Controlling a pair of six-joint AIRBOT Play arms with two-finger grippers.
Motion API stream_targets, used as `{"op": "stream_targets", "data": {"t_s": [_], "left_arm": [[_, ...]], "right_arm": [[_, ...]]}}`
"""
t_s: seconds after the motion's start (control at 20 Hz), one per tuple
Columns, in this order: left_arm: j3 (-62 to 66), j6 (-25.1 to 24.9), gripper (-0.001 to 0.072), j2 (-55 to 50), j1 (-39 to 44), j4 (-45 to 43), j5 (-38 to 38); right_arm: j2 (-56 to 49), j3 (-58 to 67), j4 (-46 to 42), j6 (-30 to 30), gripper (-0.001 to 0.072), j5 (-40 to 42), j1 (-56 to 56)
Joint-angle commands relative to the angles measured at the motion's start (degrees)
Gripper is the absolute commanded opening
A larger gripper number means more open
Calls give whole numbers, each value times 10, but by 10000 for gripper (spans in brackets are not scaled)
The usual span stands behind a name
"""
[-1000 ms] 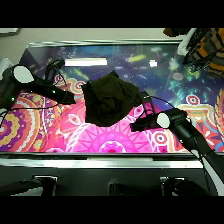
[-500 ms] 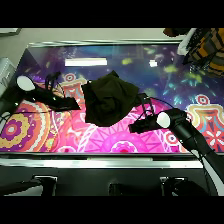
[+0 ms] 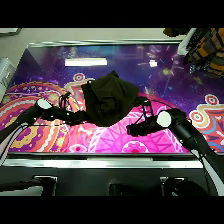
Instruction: Fold the clothes and pants, and hang the long-sleeved shirts on hangers.
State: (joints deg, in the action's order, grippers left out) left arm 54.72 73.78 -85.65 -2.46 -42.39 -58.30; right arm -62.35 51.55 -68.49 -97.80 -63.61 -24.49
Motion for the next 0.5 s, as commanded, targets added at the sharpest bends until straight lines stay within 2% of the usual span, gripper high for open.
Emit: {"op": "stream_targets", "data": {"t_s": [0.0, 0.05, 0.1, 0.15, 0.2, 0.25, 0.35, 0.45], "left_arm": [[-10, -8, 718, -25, 17, 23, 61], [-10, -8, 712, -28, 18, 30, 74], [-10, -7, 613, -31, 18, 38, 85], [-10, -3, 343, -33, 18, 46, 93], [-10, -3, 128, -34, 18, 54, 100], [-10, -3, 20, -35, 18, 63, 108], [-8, -3, 20, -35, 18, 64, 113], [-5, -3, 20, -35, 12, 64, 104]], "right_arm": [[0, 12, 6, -73, 226, 15, 0], [0, 22, 3, -85, 266, 30, 0], [0, 33, 3, -100, 398, 42, 0], [0, 52, -4, -130, 465, 43, 4], [0, 80, -12, -181, 464, 35, 18], [1, 111, -19, -215, 464, 30, 41], [1, 170, -45, -256, 465, 30, 115], [0, 199, -42, -267, 486, 42, 231]]}}
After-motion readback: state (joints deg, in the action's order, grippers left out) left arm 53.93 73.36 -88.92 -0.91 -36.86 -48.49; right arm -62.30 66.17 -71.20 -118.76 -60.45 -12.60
